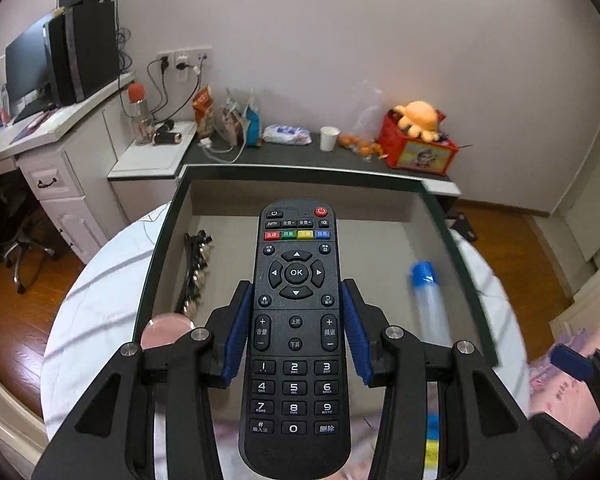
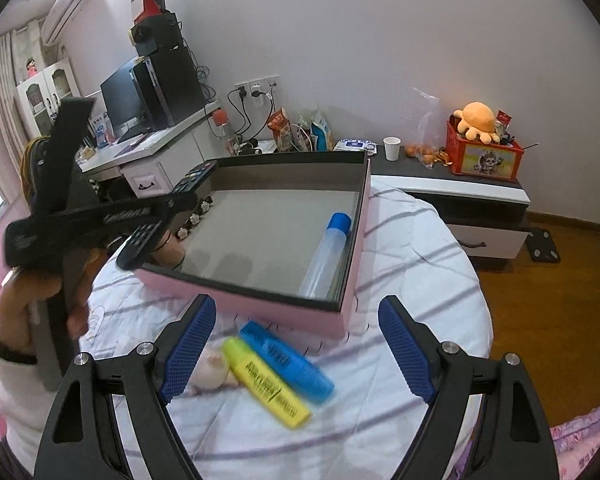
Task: Organize rigid objects
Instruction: 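Lower the remote into the pink box and open the left gripper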
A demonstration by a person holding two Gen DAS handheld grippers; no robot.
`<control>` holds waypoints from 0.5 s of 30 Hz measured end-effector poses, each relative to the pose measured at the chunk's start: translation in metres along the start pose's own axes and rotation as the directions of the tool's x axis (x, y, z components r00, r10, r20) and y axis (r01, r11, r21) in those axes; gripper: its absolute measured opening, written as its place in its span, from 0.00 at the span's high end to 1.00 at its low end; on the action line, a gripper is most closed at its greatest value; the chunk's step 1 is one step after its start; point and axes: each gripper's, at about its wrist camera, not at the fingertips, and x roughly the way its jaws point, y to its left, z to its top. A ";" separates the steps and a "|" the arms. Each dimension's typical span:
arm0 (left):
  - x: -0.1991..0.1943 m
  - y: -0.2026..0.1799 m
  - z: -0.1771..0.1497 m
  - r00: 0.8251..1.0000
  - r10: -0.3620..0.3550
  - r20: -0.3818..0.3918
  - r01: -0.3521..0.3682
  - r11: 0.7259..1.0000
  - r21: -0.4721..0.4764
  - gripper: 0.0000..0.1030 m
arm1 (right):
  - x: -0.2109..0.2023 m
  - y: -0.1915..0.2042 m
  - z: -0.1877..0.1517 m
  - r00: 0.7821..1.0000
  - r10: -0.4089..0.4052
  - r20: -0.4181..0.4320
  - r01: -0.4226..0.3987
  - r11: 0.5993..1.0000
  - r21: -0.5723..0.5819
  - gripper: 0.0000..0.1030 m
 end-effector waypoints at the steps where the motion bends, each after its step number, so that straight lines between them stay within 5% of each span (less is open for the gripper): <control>1: 0.009 0.002 0.002 1.000 0.003 -0.012 -0.003 1.000 -0.005 0.57 | 0.005 -0.002 0.002 1.000 0.002 -0.001 -0.002 1.000 0.002 0.18; 15: 0.060 0.002 -0.019 0.987 0.121 -0.109 -0.118 0.993 0.029 0.57 | 0.042 -0.003 0.004 0.997 0.023 -0.068 -0.023 1.000 -0.006 0.18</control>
